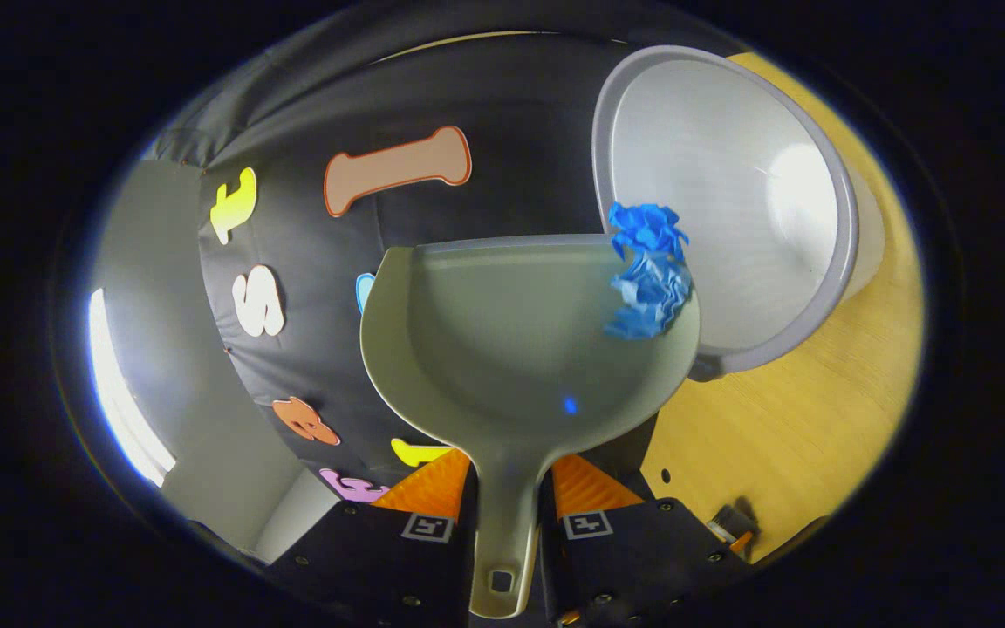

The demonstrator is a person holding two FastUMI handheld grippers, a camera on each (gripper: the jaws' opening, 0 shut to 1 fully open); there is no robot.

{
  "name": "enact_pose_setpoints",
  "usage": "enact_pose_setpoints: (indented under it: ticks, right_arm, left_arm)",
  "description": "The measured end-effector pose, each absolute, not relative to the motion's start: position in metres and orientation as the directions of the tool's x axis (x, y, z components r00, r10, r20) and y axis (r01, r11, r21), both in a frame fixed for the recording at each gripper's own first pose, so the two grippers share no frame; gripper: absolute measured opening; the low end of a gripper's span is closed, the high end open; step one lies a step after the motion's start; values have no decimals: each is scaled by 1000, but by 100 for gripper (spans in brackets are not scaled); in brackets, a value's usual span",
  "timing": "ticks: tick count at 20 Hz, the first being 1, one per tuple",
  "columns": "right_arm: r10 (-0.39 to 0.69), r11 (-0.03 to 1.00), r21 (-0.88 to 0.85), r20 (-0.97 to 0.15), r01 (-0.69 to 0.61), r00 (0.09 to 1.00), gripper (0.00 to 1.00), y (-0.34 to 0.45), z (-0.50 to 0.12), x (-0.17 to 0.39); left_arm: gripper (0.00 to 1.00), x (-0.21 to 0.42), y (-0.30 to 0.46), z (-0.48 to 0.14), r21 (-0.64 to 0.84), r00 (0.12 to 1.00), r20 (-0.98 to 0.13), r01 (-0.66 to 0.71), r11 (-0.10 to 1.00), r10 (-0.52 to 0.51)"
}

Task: Pick up the small broom and dustpan from the desktop, sweep the trash into the dustpan with the broom, and then empty the trash into the garbage bin.

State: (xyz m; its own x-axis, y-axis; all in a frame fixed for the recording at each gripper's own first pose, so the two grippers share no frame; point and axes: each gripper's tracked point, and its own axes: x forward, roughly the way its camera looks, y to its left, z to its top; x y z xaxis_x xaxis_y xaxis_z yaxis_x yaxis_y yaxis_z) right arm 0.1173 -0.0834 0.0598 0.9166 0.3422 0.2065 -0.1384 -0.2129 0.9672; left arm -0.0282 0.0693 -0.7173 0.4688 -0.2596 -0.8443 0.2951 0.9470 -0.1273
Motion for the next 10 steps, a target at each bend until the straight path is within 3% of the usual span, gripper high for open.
enact_pose_setpoints:
  ticks: [3, 7, 10]
  right_arm:
    - [335, -218, 966, 209, -140, 919, 31, -87, 61, 117]
    - [384, 85, 991, 61, -101, 921, 31, -65, 44, 115]
    - [463, 174, 974, 47, -143, 885, 31, -35, 50, 101]
  left_arm:
    - [50, -24, 69, -718, -124, 471, -844, 294, 948, -256]
    - [50, -17, 68, -712, -120, 474, -844, 288, 950, -250]
    - [50, -10, 65, -702, -119, 476, -844, 285, 951, -248]
